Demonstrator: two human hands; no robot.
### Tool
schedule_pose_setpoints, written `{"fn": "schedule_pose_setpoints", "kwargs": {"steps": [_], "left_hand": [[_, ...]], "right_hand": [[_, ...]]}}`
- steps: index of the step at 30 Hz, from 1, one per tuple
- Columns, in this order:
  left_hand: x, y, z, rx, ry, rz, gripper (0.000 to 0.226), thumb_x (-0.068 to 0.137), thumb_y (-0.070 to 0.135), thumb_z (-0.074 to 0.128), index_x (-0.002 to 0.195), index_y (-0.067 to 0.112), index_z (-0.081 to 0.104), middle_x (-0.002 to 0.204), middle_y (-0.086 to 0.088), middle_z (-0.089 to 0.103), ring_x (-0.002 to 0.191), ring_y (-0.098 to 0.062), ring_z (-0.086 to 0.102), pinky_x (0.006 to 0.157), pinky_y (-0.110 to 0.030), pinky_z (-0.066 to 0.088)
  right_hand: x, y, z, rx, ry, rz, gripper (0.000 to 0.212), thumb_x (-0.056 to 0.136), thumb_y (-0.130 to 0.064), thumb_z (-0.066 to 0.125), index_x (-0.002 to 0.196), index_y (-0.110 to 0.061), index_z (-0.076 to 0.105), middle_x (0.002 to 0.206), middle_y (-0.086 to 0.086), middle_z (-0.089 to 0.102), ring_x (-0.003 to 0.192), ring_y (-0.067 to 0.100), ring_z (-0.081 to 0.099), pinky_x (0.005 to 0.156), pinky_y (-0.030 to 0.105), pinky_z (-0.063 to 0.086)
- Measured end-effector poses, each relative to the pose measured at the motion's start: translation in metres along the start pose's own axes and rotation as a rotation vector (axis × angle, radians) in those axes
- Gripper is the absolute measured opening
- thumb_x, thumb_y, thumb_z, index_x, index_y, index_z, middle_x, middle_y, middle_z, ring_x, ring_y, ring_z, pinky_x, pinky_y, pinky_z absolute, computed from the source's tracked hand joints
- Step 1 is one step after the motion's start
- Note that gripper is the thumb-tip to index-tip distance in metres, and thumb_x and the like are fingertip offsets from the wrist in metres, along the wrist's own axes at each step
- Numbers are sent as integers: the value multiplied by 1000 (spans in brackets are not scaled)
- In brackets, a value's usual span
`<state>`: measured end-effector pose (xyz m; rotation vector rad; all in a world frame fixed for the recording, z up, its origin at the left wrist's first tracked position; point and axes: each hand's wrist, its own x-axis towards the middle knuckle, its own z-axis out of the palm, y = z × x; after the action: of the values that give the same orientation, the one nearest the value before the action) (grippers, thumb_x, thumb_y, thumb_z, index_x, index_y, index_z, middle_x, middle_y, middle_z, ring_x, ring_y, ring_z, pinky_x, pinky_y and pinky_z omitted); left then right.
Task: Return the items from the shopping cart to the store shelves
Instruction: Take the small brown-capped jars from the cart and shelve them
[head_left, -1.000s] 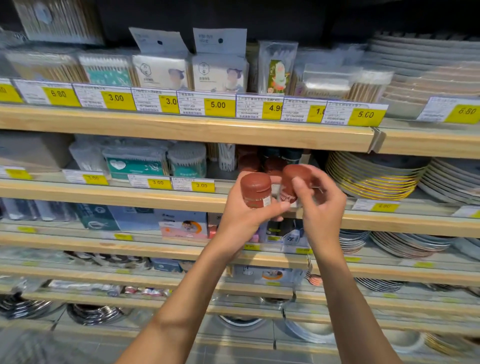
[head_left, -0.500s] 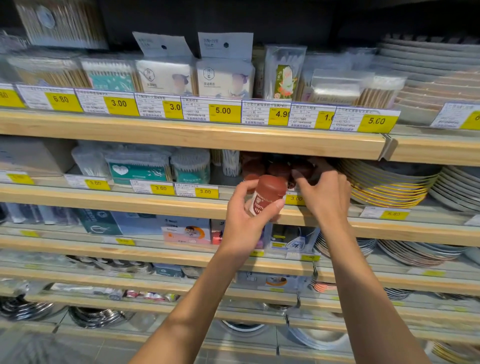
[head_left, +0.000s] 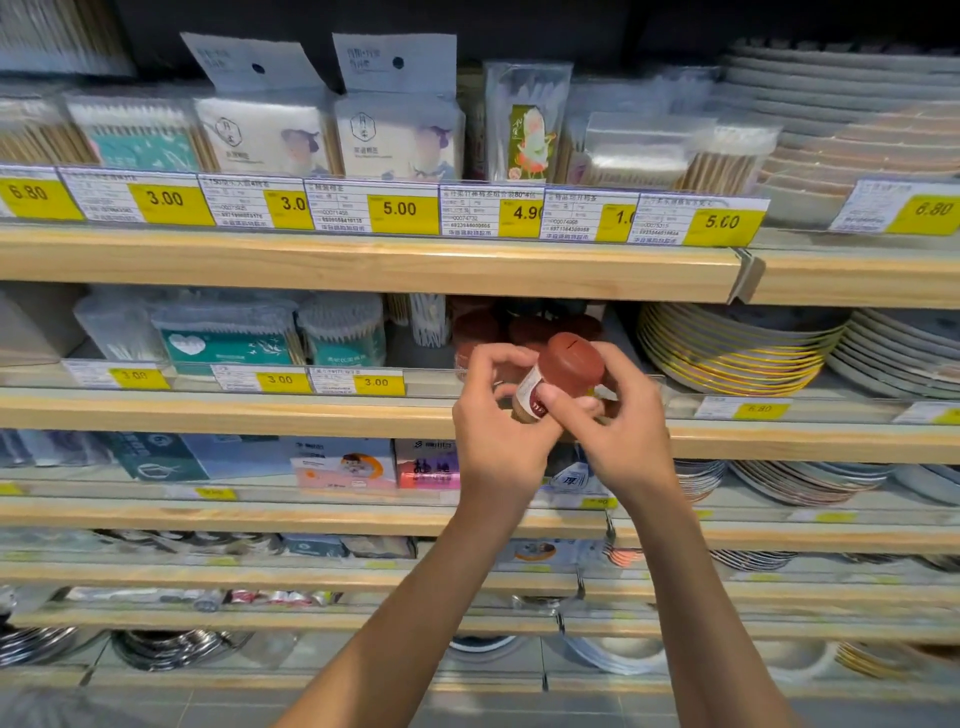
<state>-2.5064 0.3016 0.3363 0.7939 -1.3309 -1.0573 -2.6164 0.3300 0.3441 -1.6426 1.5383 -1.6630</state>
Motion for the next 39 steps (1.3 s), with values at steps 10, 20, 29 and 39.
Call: {"fn": "schedule_pose_setpoints", "kwargs": {"steps": [10,20,29,39], "left_hand": [[7,0,-13,384,93,270,23,80,6,74,97,17,63,104,5,57,104,-14,57,90,-36,49],[45,-8,-55,985,63,159,46,91,38,65,132,20,52,117,-9,53,109,-29,53,98,-39,42],[40,-9,-67,857,44,241,45,89,28,68,131,23,53,113,-2,54,108,-22,51,95,-38,44],[-43,-25,-233,732,533,156,9,92,11,62,101,12,65,95,0,63,88,-17,60,81,-39,50]], "right_hand": [[14,35,-15,-349,705,90,46,83,-45,72,111,-10,62,104,9,67,95,27,62,87,36,48],[38,29,0,-767,379,331,60,90,-45,67,102,13,58,103,39,62,100,52,59,83,51,46],[7,28,19,-578,627,42,57,89,-43,70,118,4,56,115,24,59,110,40,53,96,47,40],[-85,-45,255,26,155,-300,7,92,-2,62,90,5,64,83,17,62,75,22,54,75,19,42]]}}
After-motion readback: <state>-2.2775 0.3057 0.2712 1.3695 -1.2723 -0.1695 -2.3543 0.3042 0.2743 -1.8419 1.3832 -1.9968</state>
